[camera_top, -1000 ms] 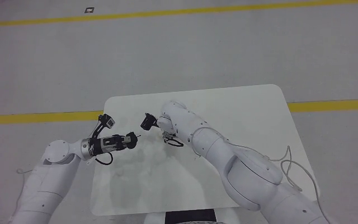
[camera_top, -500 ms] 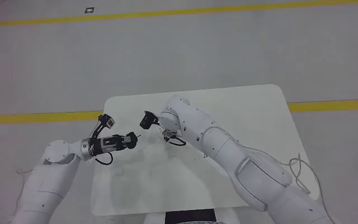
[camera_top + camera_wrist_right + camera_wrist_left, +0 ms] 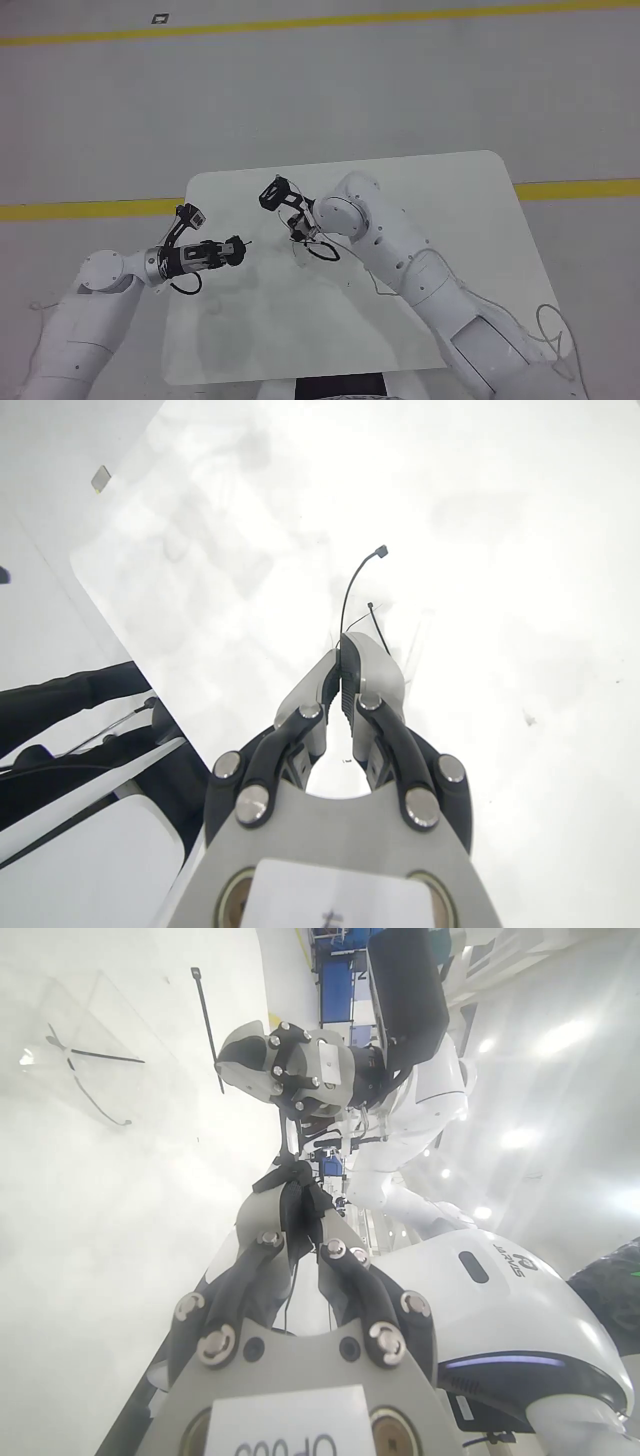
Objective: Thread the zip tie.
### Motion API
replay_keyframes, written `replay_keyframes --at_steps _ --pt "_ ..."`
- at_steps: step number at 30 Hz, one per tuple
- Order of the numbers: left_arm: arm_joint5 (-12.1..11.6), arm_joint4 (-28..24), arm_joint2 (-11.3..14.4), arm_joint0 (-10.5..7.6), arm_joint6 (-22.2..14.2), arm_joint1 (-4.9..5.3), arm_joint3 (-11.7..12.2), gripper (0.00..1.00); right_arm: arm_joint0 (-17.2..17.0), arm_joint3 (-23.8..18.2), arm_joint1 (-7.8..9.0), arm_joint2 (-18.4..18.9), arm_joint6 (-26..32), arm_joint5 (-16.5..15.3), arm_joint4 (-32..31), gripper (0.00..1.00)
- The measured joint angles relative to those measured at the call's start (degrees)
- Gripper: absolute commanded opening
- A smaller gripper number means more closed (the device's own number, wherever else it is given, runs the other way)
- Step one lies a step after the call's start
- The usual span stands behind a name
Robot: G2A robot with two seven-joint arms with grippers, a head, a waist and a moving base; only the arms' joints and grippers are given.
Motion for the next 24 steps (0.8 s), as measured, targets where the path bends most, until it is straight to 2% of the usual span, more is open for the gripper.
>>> replay_keyframes --at_steps 7,10,13,16,20,24 --pt "0.27 -0.28 0.15 0.14 0.32 -0.06 -0.04 0.0 -0.23 -0.14 0.05 0.09 -0.37 0.34 -0.33 0.0" --pt "1.72 -1.93 1.03 1.2 2.77 -0.32 0.14 0.0 -2.55 -2.85 0.63 2.08 -4.49 2.95 0.31 0.0" --pt "2.07 -2.5 2.09 2.13 4.86 -0.59 1.39 0.0 -6.68 -7.9 1.65 4.64 -6.67 5.53 -0.39 0.0" --pt "2.02 -2.89 3.81 2.25 7.02 -1.07 2.39 0.0 -11.96 -13.57 2.71 6.87 -8.26 7.13 -1.24 0.0" --pt "2.25 -5.09 7.03 1.62 9.79 -2.11 3.45 0.0 -18.94 -20.86 3.87 9.08 -11.6 9.23 -2.51 0.0" --pt "2.33 -5.48 10.4 0.19 10.88 -3.06 4.2 0.0 -23.49 -24.7 4.56 9.35 -14.31 9.16 -3.22 0.0"
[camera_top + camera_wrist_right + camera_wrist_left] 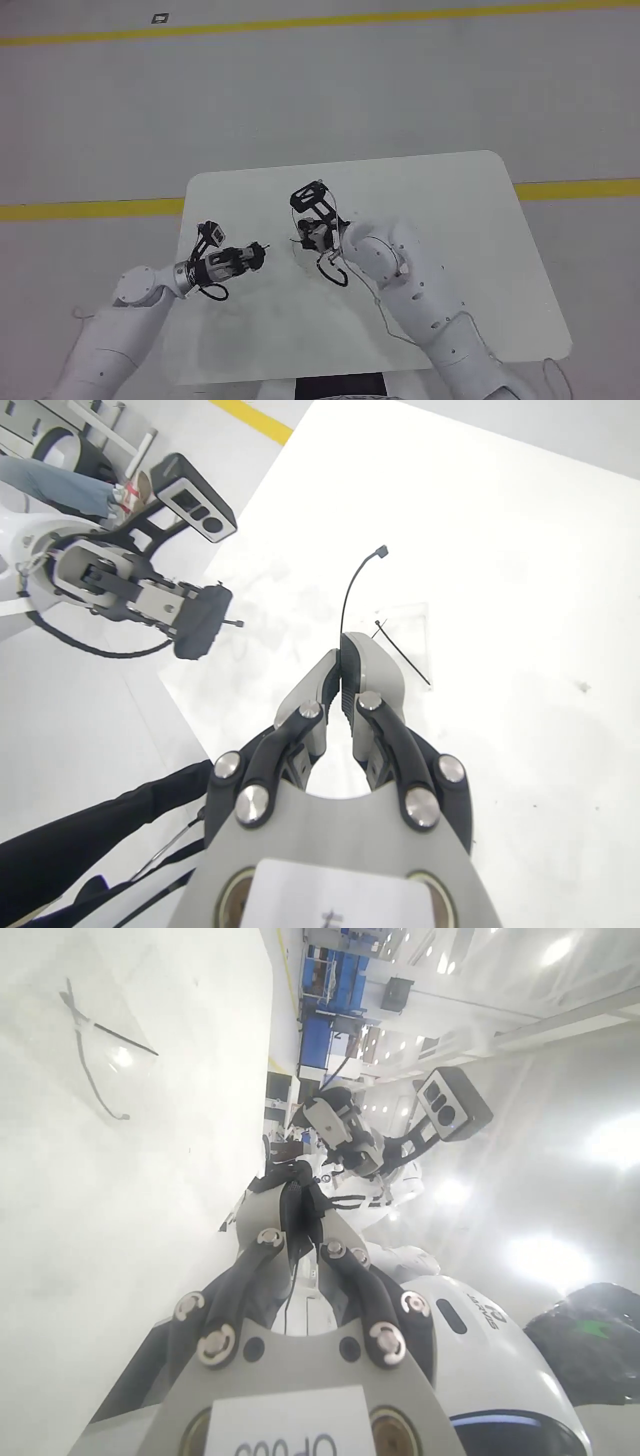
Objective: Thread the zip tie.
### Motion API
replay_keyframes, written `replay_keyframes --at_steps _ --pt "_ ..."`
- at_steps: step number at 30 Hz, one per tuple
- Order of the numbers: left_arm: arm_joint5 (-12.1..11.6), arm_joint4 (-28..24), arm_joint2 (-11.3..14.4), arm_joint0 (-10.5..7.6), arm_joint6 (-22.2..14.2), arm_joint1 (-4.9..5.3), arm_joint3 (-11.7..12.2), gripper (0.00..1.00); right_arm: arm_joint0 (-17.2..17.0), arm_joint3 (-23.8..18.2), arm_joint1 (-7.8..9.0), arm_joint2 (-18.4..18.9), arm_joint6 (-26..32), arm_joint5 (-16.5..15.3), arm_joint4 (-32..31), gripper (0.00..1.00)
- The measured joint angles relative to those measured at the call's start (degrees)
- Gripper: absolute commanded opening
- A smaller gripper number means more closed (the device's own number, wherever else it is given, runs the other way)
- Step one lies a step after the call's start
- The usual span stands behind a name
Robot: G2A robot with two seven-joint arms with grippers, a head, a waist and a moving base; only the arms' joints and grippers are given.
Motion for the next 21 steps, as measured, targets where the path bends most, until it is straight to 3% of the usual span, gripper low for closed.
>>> replay_keyframes --at_steps 11,17,21 --pt "-0.26 1.58 0.76 -0.37 0.45 -0.12 0.03 0.0 -0.47 -0.12 0.14 -0.19 -0.49 -0.18 -0.74 0.0" --pt "-1.33 0.12 2.52 2.2 6.14 -0.81 -1.27 0.0 -4.53 -0.99 -0.04 -3.29 -14.41 7.97 -7.23 0.0" --pt "-2.33 0.15 3.79 2.84 8.82 -1.29 -1.45 0.0 -6.99 -1.17 -0.22 -5.84 -20.52 11.18 -8.65 0.0"
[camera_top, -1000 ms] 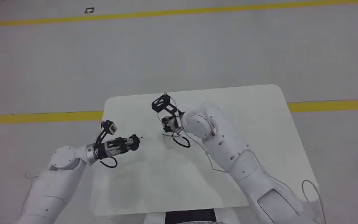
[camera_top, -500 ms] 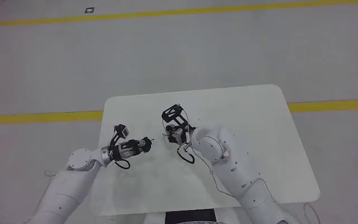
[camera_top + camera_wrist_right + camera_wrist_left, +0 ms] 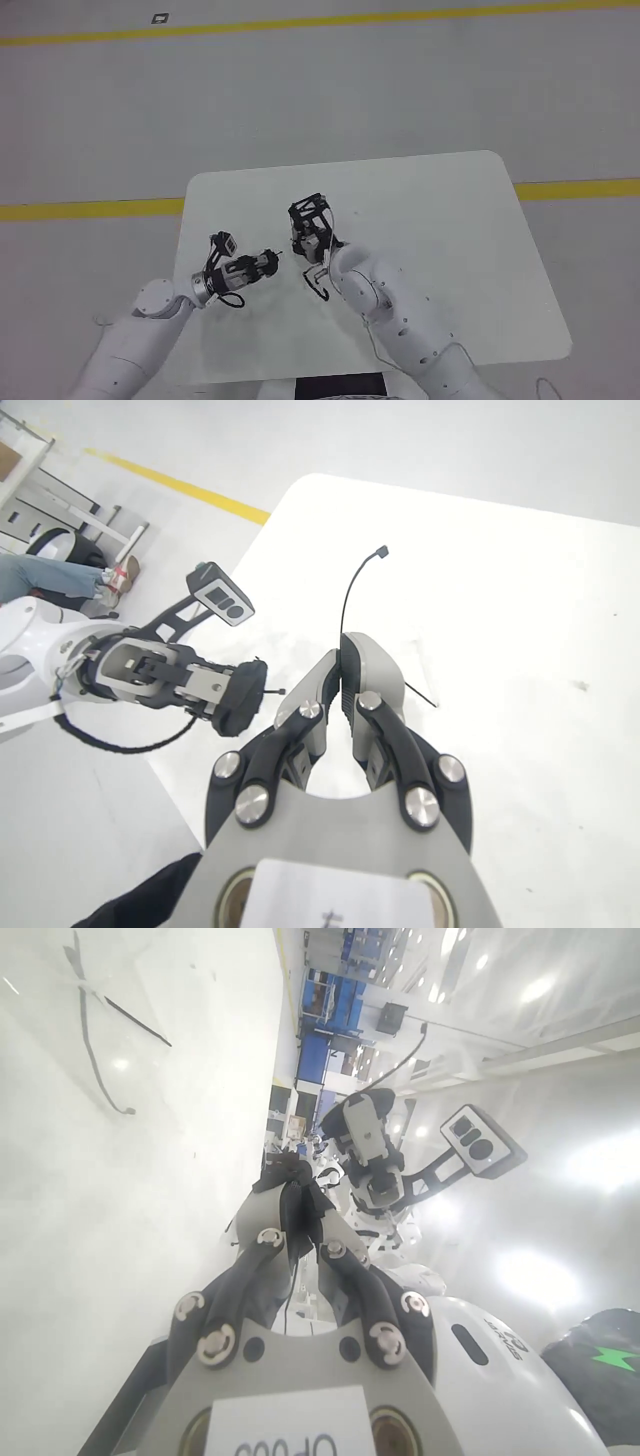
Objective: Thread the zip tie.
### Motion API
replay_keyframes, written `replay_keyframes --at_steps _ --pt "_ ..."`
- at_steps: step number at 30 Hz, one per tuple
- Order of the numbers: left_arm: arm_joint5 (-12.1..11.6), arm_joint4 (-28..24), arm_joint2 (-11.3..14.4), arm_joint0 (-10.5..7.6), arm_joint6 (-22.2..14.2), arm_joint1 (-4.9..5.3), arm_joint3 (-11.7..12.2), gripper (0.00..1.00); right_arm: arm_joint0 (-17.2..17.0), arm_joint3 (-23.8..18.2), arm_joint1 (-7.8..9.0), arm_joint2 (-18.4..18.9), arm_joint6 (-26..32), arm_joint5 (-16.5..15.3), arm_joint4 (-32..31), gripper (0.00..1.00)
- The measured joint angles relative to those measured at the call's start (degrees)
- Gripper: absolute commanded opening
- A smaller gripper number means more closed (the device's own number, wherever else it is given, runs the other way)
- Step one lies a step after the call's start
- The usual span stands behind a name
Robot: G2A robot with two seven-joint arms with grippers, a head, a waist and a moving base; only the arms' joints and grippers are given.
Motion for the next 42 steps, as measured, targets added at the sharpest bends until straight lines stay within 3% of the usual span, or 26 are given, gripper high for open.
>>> replay_keyframes --at_steps 5,8,16,26,42 --pt "0.0 0.45 0.95 -0.45 3.94 -0.65 -0.06 0.0 -1.29 0.24 -0.11 -1.59 -4.26 3.16 -1.57 0.0" --pt "0.0 2.95 1.0 -0.87 5.45 -0.8 -0.47 0.0 -1.37 0.26 -0.03 -1.91 -4.85 2.31 -2.08 0.0" --pt "0.61 2.86 1.4 -0.75 6.58 -0.94 -1.07 0.0 -1.67 1.32 0.13 -2.73 -6.61 1.9 -4.29 0.0" --pt "0.65 3.32 1.35 -0.63 7.69 -1.08 -1.11 0.0 -2.08 3.34 0.0 -4.81 -11.37 3.81 -6.7 0.0" --pt "0.8 3.72 1.24 -0.59 7.74 -1.04 -1.04 0.0 -0.8 5.13 0.01 -5.7 -12.5 2.93 -7.11 0.0"
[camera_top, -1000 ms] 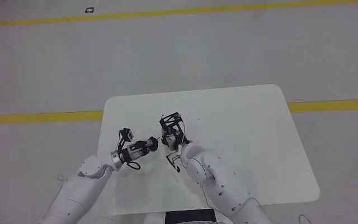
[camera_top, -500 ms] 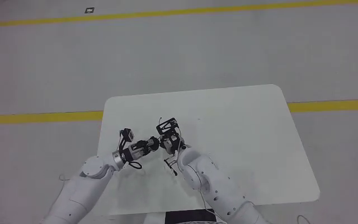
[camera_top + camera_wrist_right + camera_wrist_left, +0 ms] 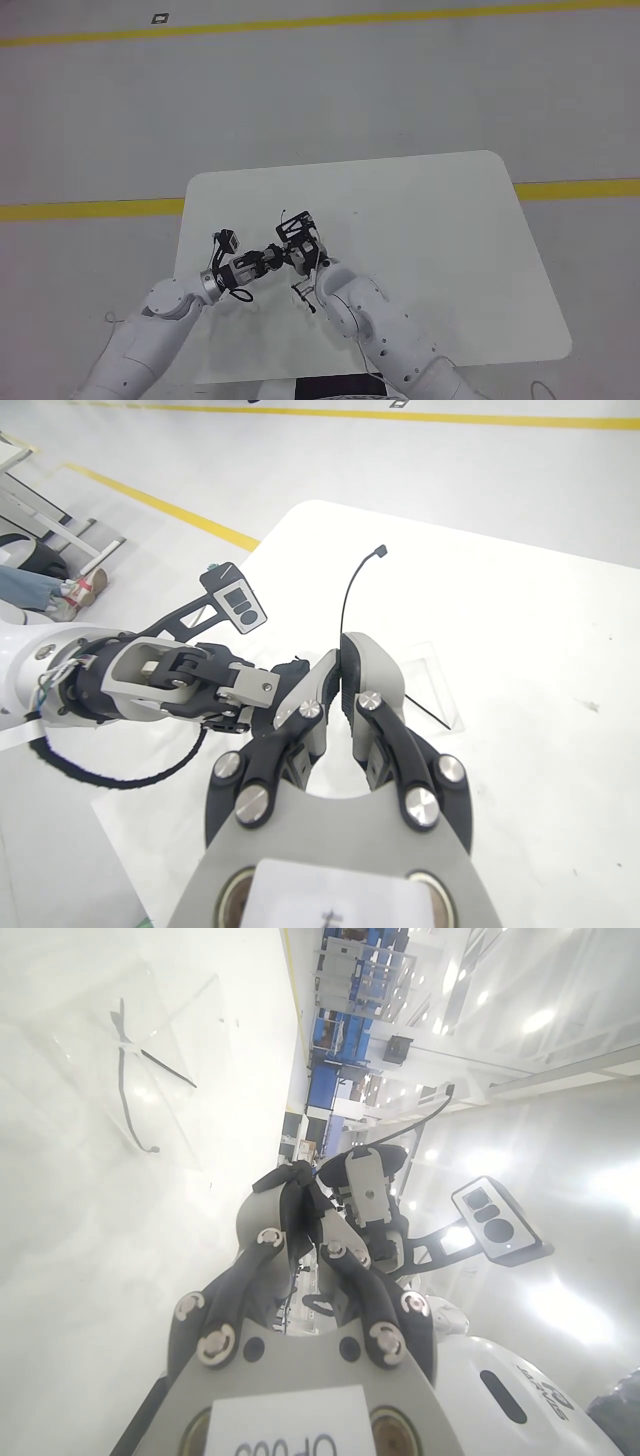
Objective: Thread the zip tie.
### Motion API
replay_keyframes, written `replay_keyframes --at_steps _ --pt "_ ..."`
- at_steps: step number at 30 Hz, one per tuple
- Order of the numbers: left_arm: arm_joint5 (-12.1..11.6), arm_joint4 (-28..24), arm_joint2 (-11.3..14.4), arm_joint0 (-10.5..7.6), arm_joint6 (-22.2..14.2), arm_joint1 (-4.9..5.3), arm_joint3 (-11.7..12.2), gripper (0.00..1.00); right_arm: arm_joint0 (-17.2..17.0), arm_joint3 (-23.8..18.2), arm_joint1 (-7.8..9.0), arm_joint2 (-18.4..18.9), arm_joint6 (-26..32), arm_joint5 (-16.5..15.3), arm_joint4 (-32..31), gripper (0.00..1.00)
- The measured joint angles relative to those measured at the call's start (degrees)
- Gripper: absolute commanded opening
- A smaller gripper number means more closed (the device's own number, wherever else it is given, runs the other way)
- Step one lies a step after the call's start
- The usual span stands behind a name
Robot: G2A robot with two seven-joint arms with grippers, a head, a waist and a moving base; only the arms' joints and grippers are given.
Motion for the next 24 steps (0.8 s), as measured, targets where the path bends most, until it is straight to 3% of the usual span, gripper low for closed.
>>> replay_keyframes --at_steps 24 --pt "0.0 0.0 0.0 0.0 0.0 0.0 0.0 0.0 1.11 1.52 -0.09 -0.31 -0.27 0.16 0.65 0.0"
